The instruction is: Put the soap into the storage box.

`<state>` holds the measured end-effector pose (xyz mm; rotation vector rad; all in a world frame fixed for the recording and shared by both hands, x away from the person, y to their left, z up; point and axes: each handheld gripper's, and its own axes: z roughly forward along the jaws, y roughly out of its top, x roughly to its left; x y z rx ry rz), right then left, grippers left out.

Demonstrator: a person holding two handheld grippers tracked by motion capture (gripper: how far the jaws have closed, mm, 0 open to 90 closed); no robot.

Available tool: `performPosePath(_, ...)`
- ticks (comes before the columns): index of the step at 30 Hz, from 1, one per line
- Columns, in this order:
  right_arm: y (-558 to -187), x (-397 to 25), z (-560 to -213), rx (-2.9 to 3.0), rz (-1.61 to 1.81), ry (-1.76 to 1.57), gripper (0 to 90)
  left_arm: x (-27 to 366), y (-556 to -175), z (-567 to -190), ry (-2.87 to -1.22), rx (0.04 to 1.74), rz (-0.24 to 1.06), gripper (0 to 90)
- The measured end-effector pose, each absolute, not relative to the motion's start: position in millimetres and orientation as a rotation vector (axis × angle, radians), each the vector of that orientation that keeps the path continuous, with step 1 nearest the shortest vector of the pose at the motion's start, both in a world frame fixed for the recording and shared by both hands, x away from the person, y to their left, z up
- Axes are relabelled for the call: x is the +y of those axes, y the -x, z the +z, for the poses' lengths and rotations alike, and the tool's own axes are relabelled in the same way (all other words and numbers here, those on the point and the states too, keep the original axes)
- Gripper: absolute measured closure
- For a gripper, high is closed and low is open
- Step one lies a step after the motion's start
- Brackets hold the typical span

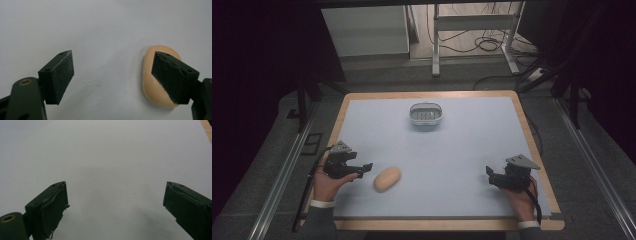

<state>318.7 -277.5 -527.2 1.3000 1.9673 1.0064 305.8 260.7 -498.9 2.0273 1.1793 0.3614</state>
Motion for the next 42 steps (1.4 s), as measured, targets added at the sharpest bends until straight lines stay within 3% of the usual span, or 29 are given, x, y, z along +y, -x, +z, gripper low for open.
performPosePath(22,-314,-280,-527,1.941,1.057,-1.271,10.2,258,-311,-504,-2.059,1.216,0.353,18.1)
performPosePath(42,-312,-281,-526,1.916,1.084,-1.27,11.4,247,-307,-474,-2.112,1.161,0.317,19.8)
